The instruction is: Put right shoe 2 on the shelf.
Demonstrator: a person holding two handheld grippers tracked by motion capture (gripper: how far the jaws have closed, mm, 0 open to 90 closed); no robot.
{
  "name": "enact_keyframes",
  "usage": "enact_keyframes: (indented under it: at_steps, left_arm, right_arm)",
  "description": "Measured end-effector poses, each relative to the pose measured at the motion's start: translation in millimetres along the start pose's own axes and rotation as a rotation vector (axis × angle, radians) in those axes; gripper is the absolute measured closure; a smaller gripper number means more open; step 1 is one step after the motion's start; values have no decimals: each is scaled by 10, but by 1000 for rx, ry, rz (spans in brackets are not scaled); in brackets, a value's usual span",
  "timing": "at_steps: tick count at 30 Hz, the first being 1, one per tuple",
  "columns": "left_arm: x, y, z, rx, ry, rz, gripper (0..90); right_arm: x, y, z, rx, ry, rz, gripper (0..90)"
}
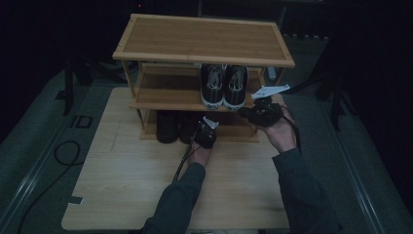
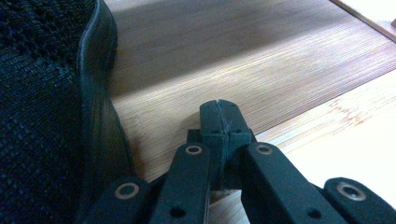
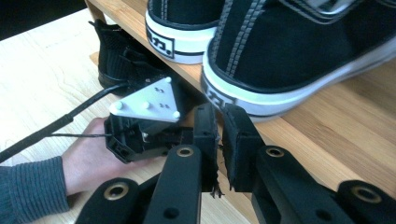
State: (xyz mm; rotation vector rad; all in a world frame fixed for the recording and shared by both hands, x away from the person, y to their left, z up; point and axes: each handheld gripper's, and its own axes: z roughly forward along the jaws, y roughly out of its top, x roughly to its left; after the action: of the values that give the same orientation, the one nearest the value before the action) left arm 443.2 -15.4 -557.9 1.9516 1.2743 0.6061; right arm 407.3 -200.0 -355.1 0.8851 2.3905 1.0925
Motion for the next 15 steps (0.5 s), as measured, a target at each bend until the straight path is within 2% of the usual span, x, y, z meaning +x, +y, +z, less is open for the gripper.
enact_keyframes:
  at_steps: [6,15]
  left_arm:
    - [1,1,1,2,-1,1,900]
    - [-29,0,1,-3,22,17,900]
  right_arm:
    - [-52,-64,-98,0,-15,5,820]
    - [-156,-345,-103,19,-14,64,782]
